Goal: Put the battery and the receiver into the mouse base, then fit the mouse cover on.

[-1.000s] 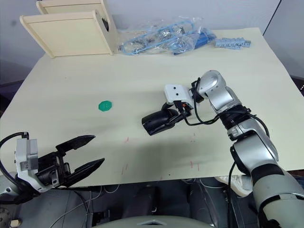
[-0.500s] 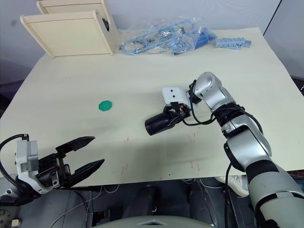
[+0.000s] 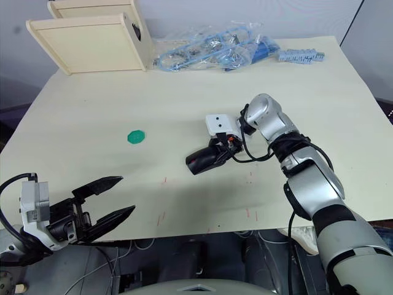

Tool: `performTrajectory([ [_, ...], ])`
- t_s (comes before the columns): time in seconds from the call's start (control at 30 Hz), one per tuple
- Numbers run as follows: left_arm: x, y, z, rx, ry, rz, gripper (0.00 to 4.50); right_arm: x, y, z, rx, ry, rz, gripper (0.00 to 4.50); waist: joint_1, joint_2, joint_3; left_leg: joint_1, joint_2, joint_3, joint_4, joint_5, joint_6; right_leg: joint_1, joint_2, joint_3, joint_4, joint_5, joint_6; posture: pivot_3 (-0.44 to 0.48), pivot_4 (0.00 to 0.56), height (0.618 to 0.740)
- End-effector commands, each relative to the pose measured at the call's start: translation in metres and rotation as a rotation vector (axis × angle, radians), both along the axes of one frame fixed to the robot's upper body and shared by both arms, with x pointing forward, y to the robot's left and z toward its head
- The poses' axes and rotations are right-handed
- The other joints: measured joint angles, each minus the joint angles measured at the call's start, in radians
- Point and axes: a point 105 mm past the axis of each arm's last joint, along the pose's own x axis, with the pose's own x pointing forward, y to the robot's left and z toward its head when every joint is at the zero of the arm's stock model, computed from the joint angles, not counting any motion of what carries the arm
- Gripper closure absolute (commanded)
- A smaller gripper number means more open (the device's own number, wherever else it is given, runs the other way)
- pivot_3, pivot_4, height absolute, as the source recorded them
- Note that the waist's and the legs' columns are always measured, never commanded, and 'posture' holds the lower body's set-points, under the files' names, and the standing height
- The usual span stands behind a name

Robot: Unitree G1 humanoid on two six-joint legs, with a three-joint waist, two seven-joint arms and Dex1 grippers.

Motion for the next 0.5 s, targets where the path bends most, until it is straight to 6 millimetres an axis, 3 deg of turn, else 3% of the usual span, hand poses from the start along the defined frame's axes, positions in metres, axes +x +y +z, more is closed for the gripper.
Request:
performTrajectory([
  [0.03,-0.0021,-0.001,0.0042,0.013,-0.028,-0.01,0.0,0.0035,0.0036,0.0086,-0.004,-0.036,-0.002,1.86,-0.001,0.0,0.0,0.0,0.0,0.0,0.0,0.0,0.0,0.0,0.0,0.0,0.0,0.0,0.0,0.0,0.15,0.74],
  [0.5,-0.0018,-0.0008,0.004,0.012,-0.026,-0.009,0.0,0.0024,0.006,0.0081,0.001,-0.026,-0.001,1.86,-0.001,0.0,0.0,0.0,0.0,0.0,0.0,0.0,0.0,0.0,0.0,0.0,0.0,0.0,0.0,0.0,0.15,0.74],
])
